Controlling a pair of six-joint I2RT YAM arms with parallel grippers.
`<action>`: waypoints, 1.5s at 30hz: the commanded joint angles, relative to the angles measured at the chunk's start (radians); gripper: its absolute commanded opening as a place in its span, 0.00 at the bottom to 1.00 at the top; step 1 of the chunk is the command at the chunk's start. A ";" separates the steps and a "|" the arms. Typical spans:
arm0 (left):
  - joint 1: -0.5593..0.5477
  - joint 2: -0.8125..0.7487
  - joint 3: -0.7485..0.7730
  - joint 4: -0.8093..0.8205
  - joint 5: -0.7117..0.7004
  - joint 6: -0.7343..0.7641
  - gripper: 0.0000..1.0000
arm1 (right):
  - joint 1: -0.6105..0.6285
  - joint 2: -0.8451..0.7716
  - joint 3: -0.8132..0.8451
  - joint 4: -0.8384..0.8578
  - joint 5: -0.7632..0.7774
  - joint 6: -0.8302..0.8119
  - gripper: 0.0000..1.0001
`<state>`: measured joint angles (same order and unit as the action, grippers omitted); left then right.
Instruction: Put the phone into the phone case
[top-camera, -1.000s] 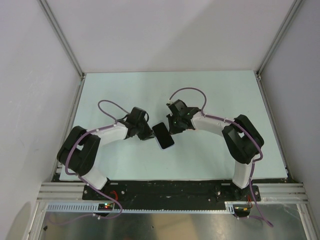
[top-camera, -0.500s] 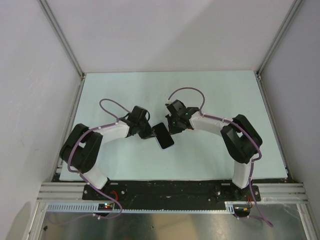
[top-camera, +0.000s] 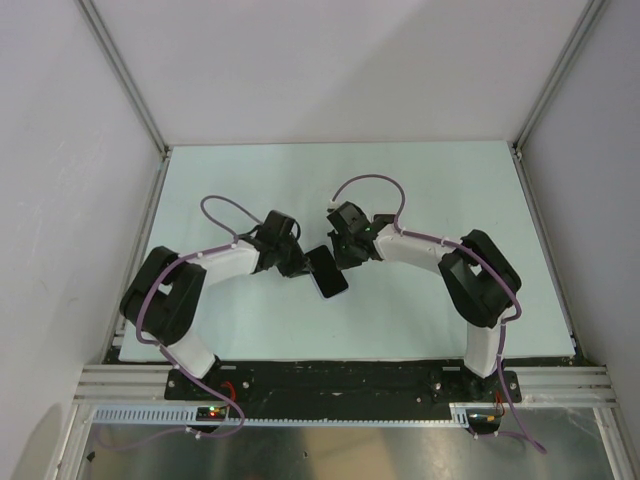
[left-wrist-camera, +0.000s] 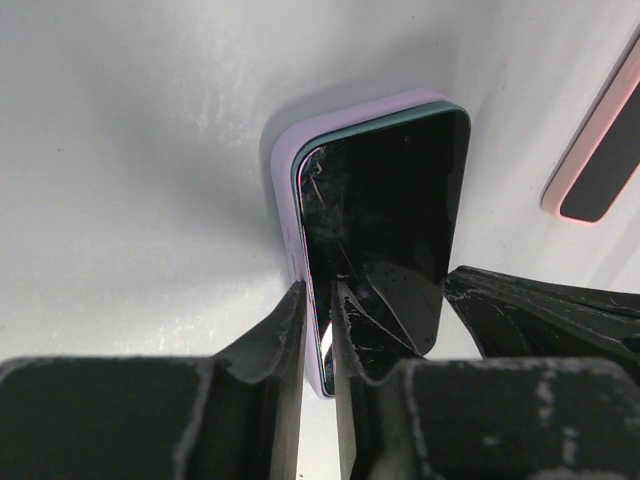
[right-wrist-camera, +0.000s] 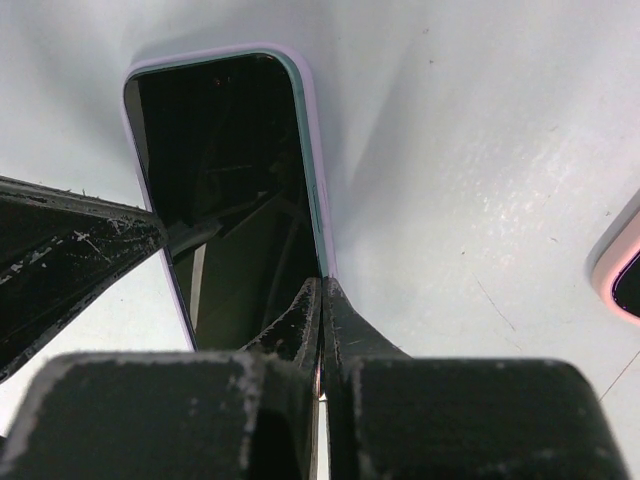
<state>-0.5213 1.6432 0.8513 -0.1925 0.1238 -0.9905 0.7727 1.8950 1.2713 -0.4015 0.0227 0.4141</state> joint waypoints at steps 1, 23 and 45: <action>-0.002 -0.024 0.038 0.029 0.021 0.044 0.22 | 0.032 0.058 -0.007 0.007 -0.034 0.040 0.00; -0.060 -0.155 -0.109 0.060 -0.008 0.053 0.18 | -0.025 -0.208 -0.142 -0.011 -0.008 0.058 0.29; -0.074 -0.156 -0.197 0.108 -0.027 0.014 0.00 | -0.007 -0.148 -0.179 0.046 -0.086 0.046 0.25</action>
<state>-0.5907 1.5162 0.6697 -0.1093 0.1272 -0.9607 0.7601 1.7290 1.0920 -0.3813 -0.0624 0.4595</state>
